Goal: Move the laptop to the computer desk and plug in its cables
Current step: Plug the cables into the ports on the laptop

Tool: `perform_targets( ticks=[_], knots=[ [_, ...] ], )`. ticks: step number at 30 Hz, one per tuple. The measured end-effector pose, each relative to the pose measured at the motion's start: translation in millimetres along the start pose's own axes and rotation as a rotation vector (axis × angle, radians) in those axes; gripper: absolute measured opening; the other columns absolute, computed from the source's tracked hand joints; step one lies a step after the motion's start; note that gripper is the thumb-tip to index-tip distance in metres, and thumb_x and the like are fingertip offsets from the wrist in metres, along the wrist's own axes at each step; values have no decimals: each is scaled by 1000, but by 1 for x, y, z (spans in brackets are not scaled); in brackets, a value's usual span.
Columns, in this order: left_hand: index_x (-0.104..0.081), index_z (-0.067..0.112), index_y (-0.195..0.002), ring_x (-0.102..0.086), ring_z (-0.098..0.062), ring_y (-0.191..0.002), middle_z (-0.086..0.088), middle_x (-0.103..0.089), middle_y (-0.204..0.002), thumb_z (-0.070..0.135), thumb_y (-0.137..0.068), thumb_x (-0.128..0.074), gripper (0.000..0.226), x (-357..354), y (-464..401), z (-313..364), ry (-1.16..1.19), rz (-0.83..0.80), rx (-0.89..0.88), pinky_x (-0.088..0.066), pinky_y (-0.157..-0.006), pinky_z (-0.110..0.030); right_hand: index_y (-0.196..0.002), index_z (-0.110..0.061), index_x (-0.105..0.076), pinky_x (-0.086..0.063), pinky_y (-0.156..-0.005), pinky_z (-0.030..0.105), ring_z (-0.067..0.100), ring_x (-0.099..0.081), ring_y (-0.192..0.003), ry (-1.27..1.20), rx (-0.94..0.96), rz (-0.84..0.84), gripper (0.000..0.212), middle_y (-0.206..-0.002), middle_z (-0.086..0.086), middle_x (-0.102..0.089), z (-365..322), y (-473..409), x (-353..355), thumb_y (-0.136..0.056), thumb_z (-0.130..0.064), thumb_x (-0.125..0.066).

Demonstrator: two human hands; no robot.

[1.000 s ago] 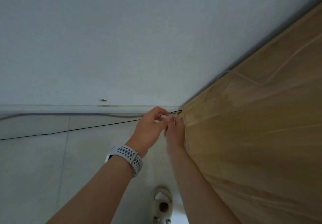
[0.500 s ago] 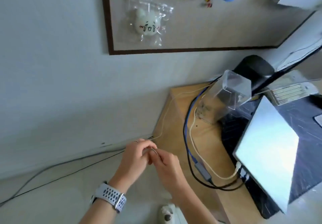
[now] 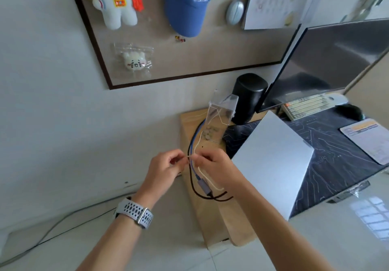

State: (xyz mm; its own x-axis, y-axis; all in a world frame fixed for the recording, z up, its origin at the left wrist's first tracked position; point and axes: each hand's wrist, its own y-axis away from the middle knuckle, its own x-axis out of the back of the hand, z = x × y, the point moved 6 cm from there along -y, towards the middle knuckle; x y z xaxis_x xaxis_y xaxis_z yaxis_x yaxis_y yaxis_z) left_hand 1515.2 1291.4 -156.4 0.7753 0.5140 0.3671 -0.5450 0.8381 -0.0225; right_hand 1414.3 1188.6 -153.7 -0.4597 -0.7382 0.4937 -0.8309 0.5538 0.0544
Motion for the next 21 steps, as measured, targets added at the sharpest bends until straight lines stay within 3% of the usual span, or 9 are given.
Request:
perform_targets(
  ticks=[3,7,12,15,18,21],
  knots=[
    [-65,20,-68,-53,-6,-60,1,-62,-63,18,-87,-65,20,-21,25,17,0,27,8,-37,-58,-17,-72,-15,-65,-33,-52,21,4,-38,-48,-95,-20,-30,31,-53,-9,-45,10,34,25,-97,-24,-48],
    [-65,19,-68,-50,1,-58,8,-60,-61,15,-89,-63,22,-59,59,26,29,-78,39,-36,-57,-11,-82,-11,-67,-34,-57,21,4,-40,-56,81,35,-136,22,-60,-9,-49,24,70,35,-95,-18,-51],
    [-65,33,-59,-62,-17,-72,-6,-64,-66,25,-93,-58,35,-97,79,26,96,-154,100,-41,-67,-12,-98,-10,-53,-34,-53,18,7,-40,-54,162,130,-210,5,-58,-7,-45,32,103,39,-93,-11,-53],
    [-67,26,-67,-59,-12,-70,-2,-64,-64,27,-90,-58,24,-115,88,12,104,-217,127,-42,-73,-29,-107,-9,-43,-40,-56,30,12,-44,-56,222,156,-296,18,-60,3,-49,40,117,31,-92,-6,-53],
    [-68,19,-75,-59,-7,-66,4,-65,-62,18,-90,-59,18,-127,101,0,58,-227,130,-43,-70,-26,-111,-14,-39,-44,-62,41,24,-48,-61,281,122,-350,25,-65,16,-54,50,129,22,-91,-3,-50],
    [-67,18,-77,-66,-12,-71,3,-68,-64,13,-90,-59,16,-134,113,-7,-24,-205,83,-49,-71,-32,-111,-15,-39,-44,-60,43,23,-48,-59,385,124,-358,27,-62,7,-52,57,141,14,-89,-2,-50]
  ],
)
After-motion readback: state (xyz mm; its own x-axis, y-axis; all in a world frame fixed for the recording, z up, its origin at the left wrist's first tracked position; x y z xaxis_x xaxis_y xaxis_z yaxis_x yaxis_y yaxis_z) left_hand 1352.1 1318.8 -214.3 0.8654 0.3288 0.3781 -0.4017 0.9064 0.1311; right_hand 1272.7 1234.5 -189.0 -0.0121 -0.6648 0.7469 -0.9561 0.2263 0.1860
